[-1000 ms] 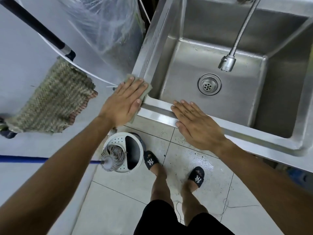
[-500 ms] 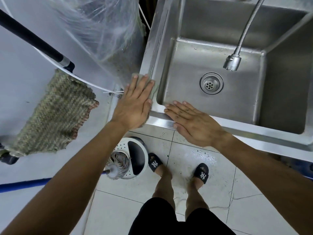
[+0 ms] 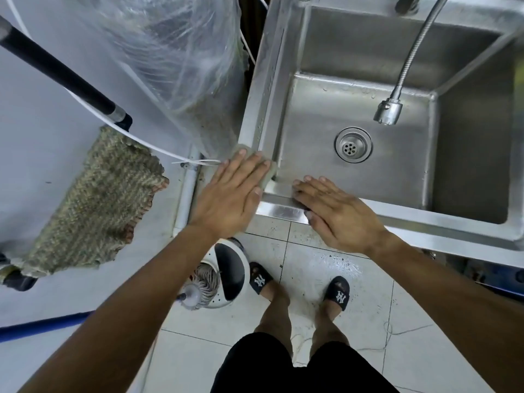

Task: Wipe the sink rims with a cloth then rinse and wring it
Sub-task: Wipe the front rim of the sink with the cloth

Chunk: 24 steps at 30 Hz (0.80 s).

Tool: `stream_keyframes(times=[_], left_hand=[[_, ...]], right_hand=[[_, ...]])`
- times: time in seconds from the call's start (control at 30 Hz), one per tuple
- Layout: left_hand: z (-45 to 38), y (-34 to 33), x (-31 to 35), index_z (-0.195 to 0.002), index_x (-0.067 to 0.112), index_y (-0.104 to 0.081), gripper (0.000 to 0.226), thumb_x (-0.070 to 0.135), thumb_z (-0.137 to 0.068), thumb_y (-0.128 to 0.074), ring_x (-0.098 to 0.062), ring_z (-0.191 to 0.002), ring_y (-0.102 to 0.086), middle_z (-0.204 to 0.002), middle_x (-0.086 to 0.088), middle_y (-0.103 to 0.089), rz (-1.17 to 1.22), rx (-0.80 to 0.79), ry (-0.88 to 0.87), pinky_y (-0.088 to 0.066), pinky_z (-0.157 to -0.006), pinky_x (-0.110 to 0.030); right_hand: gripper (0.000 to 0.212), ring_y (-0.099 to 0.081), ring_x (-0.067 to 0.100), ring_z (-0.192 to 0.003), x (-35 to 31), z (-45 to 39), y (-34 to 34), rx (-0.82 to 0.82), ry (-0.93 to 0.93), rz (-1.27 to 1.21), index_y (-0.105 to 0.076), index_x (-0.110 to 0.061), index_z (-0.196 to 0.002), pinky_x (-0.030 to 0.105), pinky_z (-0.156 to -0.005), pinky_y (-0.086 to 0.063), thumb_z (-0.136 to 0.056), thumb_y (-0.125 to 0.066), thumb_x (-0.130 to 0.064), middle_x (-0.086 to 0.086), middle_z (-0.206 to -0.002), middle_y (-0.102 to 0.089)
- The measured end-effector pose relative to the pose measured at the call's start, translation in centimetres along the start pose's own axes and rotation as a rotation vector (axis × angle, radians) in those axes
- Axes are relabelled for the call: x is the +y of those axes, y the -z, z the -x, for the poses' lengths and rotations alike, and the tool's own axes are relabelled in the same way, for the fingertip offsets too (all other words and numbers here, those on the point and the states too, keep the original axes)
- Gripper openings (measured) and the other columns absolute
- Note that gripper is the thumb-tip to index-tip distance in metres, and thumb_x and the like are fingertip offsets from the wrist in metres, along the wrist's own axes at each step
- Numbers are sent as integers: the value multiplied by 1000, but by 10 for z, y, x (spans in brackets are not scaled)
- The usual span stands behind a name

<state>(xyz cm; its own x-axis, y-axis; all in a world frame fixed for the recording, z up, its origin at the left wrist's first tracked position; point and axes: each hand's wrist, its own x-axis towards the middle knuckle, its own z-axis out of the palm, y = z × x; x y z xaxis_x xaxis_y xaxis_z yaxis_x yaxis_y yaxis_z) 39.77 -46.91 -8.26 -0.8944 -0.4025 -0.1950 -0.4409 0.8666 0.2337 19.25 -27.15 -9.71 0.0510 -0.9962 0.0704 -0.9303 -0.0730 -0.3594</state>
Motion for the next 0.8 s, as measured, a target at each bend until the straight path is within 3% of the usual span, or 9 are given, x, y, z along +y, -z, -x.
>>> stream_keyframes(times=[0.07, 0.23, 0.4, 0.6, 0.8], left_hand=[[-18, 7, -13, -164, 26, -10, 56, 39, -109, -14, -15, -158, 13, -172, 8, 2, 20, -14, -8, -2, -129, -45], [-17, 2, 3, -165, 23, -4, 58, 35, -110, -20, -22, -157, 18, -172, 1, 9, 36, 6, 39, 5, -128, -46], [25, -13, 22, -164, 17, -15, 59, 37, -109, -23, -23, -159, 5, -173, -1, -7, 27, 57, 52, 0, -129, -46], [-51, 10, -3, -165, 20, -8, 58, 36, -110, -21, -20, -158, 16, -173, 2, 3, 101, 41, 71, 1, -129, -45], [-113, 25, -7, -164, 17, -10, 58, 31, -110, -24, -26, -158, 13, -173, -1, 3, 125, 48, 95, 4, -128, -45]], right_hand=[[51, -28, 23, -156, 1, -1, -1, -90, 89, 40, -42, -7, -156, 43, -130, -21, -109, -40, -27, 9, -165, -37], [59, -9, 17, -161, 4, 3, 2, -216, 84, 135, -18, -13, -165, 38, -132, -8, -113, -27, -39, 4, -173, -15], [57, -16, 19, -160, 4, 10, -2, -154, -24, 143, -26, -12, -163, 41, -131, -16, -112, -29, -39, 4, -171, -22], [57, -18, 19, -159, 3, 6, -3, -156, -21, 144, -28, -13, -162, 41, -131, -16, -111, -30, -37, 4, -170, -24], [55, -23, 20, -158, 4, 5, -3, -137, -26, 122, -32, -13, -161, 44, -129, -21, -111, -32, -37, 4, -169, -28]])
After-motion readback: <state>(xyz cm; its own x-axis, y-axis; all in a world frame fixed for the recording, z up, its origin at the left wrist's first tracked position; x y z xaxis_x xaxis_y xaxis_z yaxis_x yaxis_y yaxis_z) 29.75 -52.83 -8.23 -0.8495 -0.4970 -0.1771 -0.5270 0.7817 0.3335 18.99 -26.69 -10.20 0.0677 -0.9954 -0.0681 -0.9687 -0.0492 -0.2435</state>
